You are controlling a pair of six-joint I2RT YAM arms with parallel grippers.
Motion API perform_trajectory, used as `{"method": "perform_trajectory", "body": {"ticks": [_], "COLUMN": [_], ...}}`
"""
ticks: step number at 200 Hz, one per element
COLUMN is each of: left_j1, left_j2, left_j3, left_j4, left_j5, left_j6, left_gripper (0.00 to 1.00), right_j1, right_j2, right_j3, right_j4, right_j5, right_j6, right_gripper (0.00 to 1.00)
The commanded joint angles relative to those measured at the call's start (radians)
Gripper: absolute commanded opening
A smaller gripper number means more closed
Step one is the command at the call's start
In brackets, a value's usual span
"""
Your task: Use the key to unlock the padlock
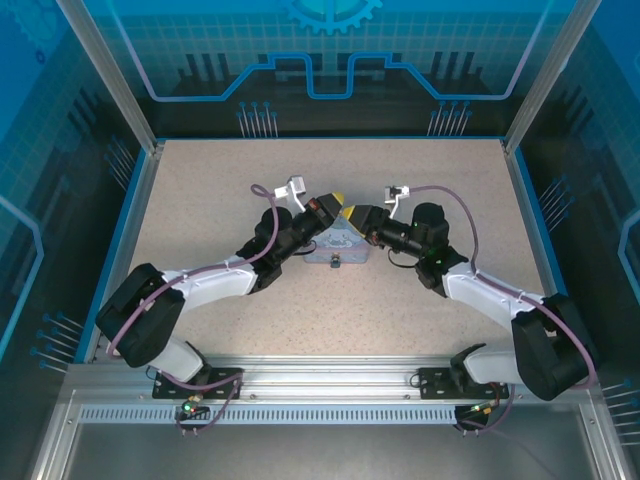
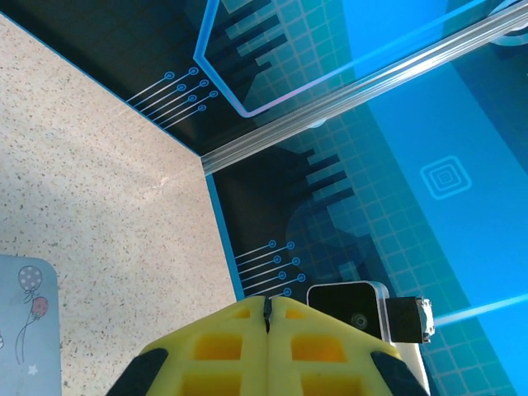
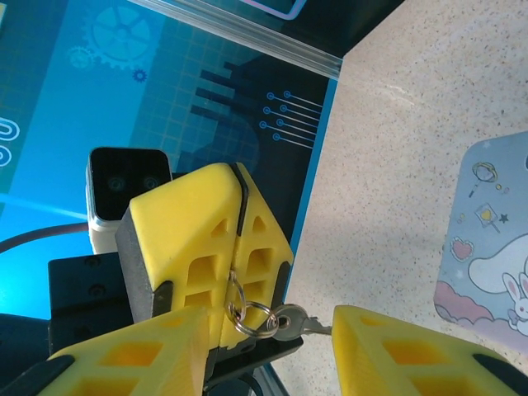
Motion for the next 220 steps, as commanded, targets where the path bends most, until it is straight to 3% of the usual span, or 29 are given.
{"method": "perform_trajectory", "body": {"ticks": [1, 35, 97, 137, 176, 204, 220], "left_j1": [-0.012, -0.019, -0.022, -0.022, -0.027, -0.028, -0.026], "left_j2": [0.023, 0.041, 0.056, 0.070, 0.076, 0.075, 0.069], "left_j3": [0.015, 0.015, 0.023, 0.019, 0.027, 0.030, 0.031], "left_j4": [0.058, 0.082, 0.092, 0.118, 0.116, 0.107, 0.090], "left_j5": [-0.019, -0.021, -0.028, -0.042, -0.038, -0.032, -0.025], "left_j6": [-0.018, -0.032, -0.046, -0.078, -0.078, -0.080, -0.077], "left_gripper": [0.00, 0.00, 0.00, 0.00, 0.00, 0.00, 0.19], "right_j1": [0.013, 0.018, 0.024, 0.027, 0.025, 0.013, 0.001], "right_j2": [0.016, 0.039, 0.069, 0.079, 0.092, 0.092, 0.087], "right_j3": [0.029, 0.043, 0.043, 0.035, 0.034, 0.033, 0.027], "right_j4": [0.059, 0.079, 0.126, 0.132, 0.155, 0.155, 0.148], "right_j5": [0.010, 0.000, -0.019, -0.019, -0.024, -0.032, -0.044], "right_j6": [0.014, 0.022, 0.045, 0.048, 0.062, 0.068, 0.065], "right_gripper": [0.43, 0.38, 0.19, 0.18, 0.00, 0.00, 0.00]}}
